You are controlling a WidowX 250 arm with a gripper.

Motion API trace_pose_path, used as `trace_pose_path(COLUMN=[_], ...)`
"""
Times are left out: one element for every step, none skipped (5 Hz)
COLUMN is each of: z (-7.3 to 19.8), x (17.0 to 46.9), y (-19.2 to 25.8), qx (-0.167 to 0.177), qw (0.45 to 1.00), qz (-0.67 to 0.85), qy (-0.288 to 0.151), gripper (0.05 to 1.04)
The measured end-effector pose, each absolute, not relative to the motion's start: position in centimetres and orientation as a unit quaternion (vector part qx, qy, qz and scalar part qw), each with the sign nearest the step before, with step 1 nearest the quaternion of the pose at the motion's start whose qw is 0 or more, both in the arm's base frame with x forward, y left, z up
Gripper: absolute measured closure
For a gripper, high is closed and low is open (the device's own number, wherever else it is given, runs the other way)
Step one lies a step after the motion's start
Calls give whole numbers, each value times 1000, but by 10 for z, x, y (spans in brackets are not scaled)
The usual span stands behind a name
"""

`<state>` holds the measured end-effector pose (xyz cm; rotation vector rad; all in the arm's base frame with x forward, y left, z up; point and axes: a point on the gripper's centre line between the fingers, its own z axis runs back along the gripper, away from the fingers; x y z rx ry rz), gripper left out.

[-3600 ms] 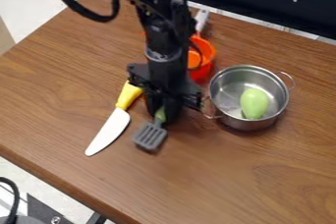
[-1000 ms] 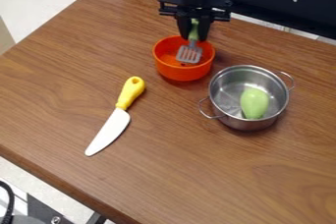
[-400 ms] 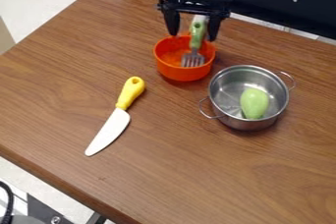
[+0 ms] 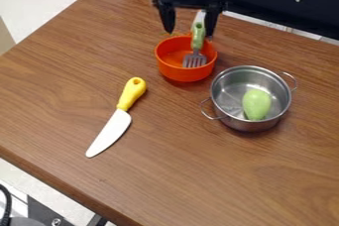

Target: Place the spatula in the orange bowl

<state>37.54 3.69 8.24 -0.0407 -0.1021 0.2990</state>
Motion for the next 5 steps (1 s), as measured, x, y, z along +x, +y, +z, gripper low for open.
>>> trace_pose_path(z=[97, 116, 117, 106, 115], x=[375, 367, 350, 337, 327], y=[44, 58, 77, 93, 104], qx=[-12, -23, -19, -17, -24], qw=[986, 984, 986, 987, 988], qz=[152, 157, 153, 152, 139], qy=[-65, -82, -63, -49, -66], gripper=[84, 84, 84, 84, 84])
